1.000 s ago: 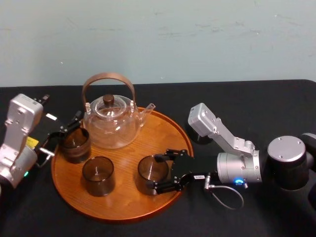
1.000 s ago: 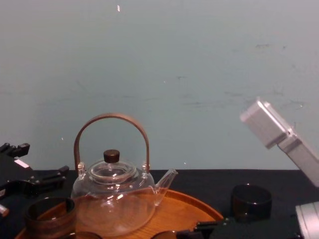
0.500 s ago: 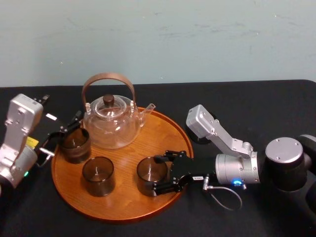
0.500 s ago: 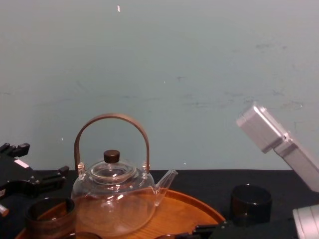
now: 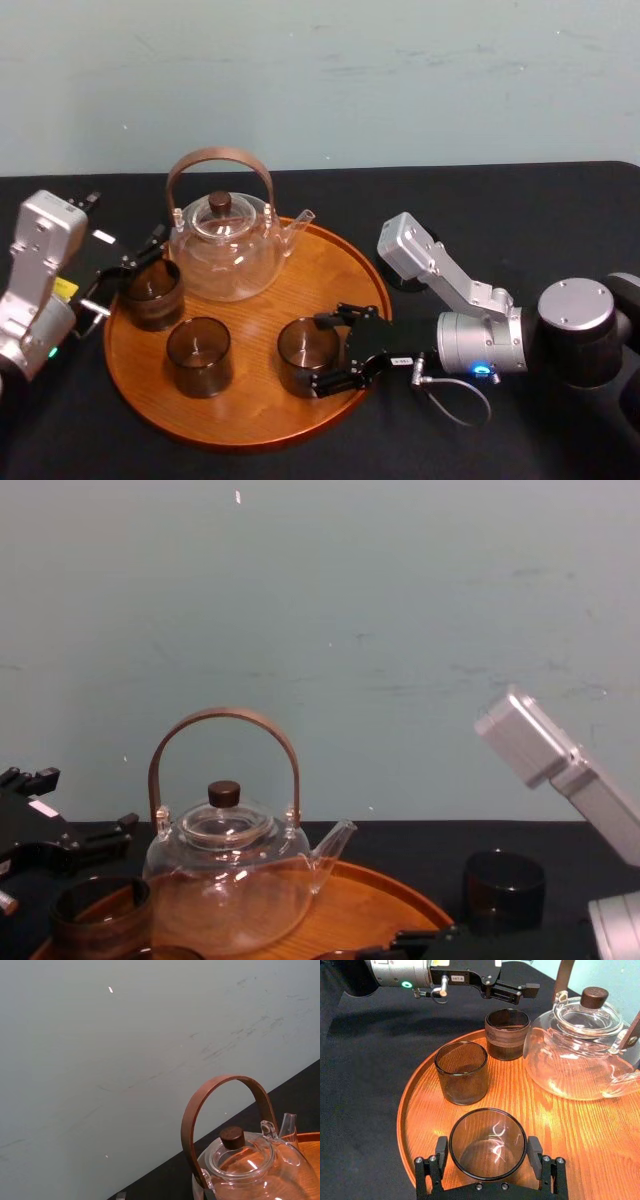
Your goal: Pick up the glass from the table and place it on the tray.
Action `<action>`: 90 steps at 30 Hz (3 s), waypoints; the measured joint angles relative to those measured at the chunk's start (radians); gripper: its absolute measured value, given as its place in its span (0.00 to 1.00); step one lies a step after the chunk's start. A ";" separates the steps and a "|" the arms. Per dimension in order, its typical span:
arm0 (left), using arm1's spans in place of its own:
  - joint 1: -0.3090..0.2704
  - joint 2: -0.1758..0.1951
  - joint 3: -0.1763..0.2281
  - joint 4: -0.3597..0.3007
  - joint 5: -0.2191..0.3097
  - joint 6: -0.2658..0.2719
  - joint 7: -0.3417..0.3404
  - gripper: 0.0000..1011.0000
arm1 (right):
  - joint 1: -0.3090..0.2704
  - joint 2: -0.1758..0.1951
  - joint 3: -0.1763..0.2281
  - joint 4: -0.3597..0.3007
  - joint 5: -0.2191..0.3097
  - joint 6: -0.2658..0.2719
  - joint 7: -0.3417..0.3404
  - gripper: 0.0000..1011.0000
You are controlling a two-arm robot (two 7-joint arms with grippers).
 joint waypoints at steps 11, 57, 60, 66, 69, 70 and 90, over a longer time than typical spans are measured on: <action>0.000 0.000 0.000 0.000 0.000 0.000 0.000 0.99 | 0.000 0.000 0.000 -0.001 0.001 0.000 0.000 0.99; 0.000 0.000 0.000 0.000 0.000 0.000 0.000 0.99 | -0.259 0.276 0.260 -0.255 0.199 -0.092 -0.094 0.99; 0.000 0.000 0.000 0.000 0.000 0.000 0.000 0.99 | -0.277 0.267 0.286 -0.255 0.207 -0.070 -0.148 0.99; 0.000 0.000 0.000 0.000 0.000 0.000 0.000 0.99 | -0.289 0.244 0.322 -0.238 0.208 0.013 -0.252 0.99; 0.000 0.000 0.000 0.000 0.000 0.000 0.000 0.99 | -0.281 0.231 0.330 -0.221 0.204 0.056 -0.286 0.99; 0.000 0.000 0.000 0.000 0.000 0.000 0.000 0.99 | -0.278 0.228 0.331 -0.219 0.202 0.063 -0.291 0.99; 0.000 0.000 0.000 0.000 0.000 0.000 0.000 0.99 | -0.155 0.138 0.294 -0.109 0.105 0.176 -0.305 0.99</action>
